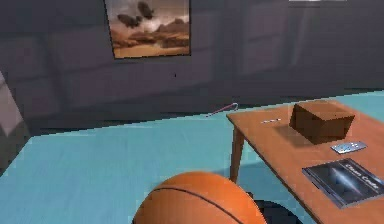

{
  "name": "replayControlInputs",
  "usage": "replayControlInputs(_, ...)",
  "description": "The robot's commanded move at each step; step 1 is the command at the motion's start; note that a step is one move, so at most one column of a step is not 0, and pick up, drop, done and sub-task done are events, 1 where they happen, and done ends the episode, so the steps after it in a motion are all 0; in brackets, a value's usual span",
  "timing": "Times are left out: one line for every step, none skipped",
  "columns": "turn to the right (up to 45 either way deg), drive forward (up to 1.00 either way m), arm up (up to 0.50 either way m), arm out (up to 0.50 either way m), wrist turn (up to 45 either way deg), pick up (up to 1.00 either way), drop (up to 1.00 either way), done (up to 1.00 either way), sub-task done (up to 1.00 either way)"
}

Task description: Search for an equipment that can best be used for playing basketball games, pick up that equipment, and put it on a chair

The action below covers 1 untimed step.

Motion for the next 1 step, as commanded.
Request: replayControlInputs(-27.0, 0.0, 0.0, 0.0, 0.0, 0.0, 0.0, 0.0, 0.0)
